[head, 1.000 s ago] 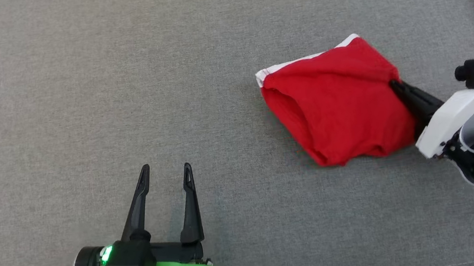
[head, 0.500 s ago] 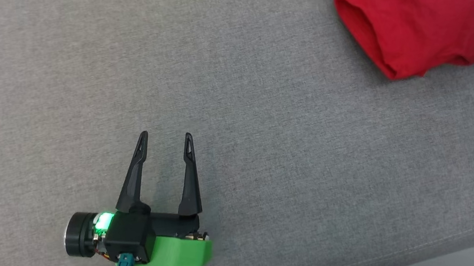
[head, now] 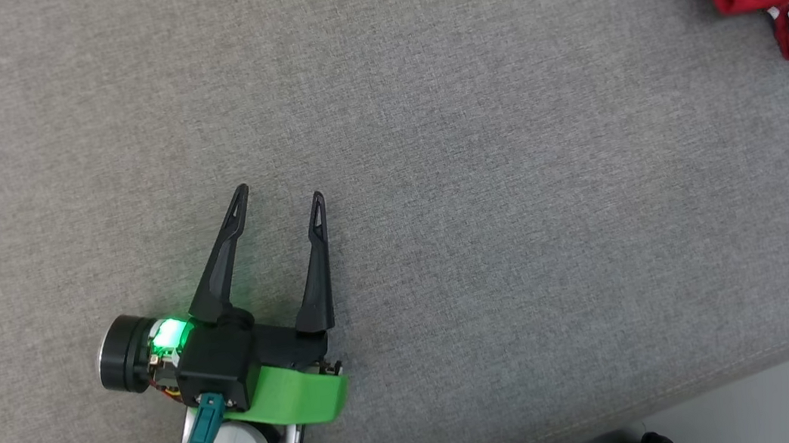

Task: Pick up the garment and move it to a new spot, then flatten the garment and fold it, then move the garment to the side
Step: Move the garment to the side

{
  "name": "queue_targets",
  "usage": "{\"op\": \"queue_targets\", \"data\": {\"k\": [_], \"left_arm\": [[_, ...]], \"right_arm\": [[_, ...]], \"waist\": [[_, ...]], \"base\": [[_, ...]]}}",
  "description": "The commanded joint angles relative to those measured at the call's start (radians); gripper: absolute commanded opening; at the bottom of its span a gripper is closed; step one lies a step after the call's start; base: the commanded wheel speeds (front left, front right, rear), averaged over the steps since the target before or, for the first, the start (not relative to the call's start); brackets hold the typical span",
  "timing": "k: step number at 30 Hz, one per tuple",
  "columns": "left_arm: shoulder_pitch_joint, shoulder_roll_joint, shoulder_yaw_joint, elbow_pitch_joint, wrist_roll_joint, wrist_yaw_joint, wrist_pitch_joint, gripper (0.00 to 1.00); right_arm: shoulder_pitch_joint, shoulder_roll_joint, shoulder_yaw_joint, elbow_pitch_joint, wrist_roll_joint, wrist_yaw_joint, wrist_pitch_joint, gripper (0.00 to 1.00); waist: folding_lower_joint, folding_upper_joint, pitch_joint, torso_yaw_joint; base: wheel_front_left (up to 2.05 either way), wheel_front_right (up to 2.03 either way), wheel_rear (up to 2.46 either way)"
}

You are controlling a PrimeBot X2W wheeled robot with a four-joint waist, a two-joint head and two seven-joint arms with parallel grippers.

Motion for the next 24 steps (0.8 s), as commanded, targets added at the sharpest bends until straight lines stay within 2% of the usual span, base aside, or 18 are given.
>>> {"op": "queue_targets", "data": {"k": [1,9,12,13,14,19,24], "left_arm": [[-0.021,0.005,0.006,0.002,0.008,-0.005,-0.003,1.0],[-0.029,0.005,0.01,0.001,0.017,-0.012,-0.003,1.0],[-0.032,0.005,0.009,0.002,0.018,-0.012,-0.003,1.0],[-0.032,0.005,0.009,0.002,0.018,-0.012,-0.003,1.0],[-0.031,0.005,0.009,0.004,0.018,-0.012,-0.003,1.0],[-0.025,0.005,0.007,0.006,0.018,-0.01,-0.003,1.0],[-0.007,0.005,0.007,0.011,0.005,-0.003,-0.003,1.0]], "right_arm": [[0.016,-0.012,-0.017,0.009,-0.012,-0.002,-0.002,0.0],[0.069,0.008,-0.137,0.083,-0.043,-0.002,-0.003,0.0],[0.068,0.023,-0.195,0.143,-0.089,-0.002,-0.003,0.0],[0.065,0.038,-0.217,0.167,-0.095,-0.002,-0.002,0.47],[0.058,0.055,-0.245,0.198,-0.116,-0.002,-0.002,1.0],[0.037,0.133,-0.365,0.241,-0.235,-0.002,-0.002,1.0],[0.094,0.223,-0.446,0.126,-0.39,-0.002,-0.003,1.0]], "waist": [[-0.0001,-0.0001,0.016,-0.002],[-0.0001,-0.0001,0.035,0.017],[-0.0001,-0.0001,0.035,0.023],[-0.0001,-0.0001,0.034,0.023],[-0.0001,-0.0001,0.032,0.025],[-0.0001,-0.0001,0.015,0.028],[-0.0001,-0.0001,-0.033,0.029]], "base": [[0.0,0.0,0.0],[0.0,0.0,0.0],[0.0,0.0,0.0],[0.0,0.0,0.0],[0.0,0.0,0.0],[0.0,0.0,0.0],[0.0,0.0,0.0]]}}
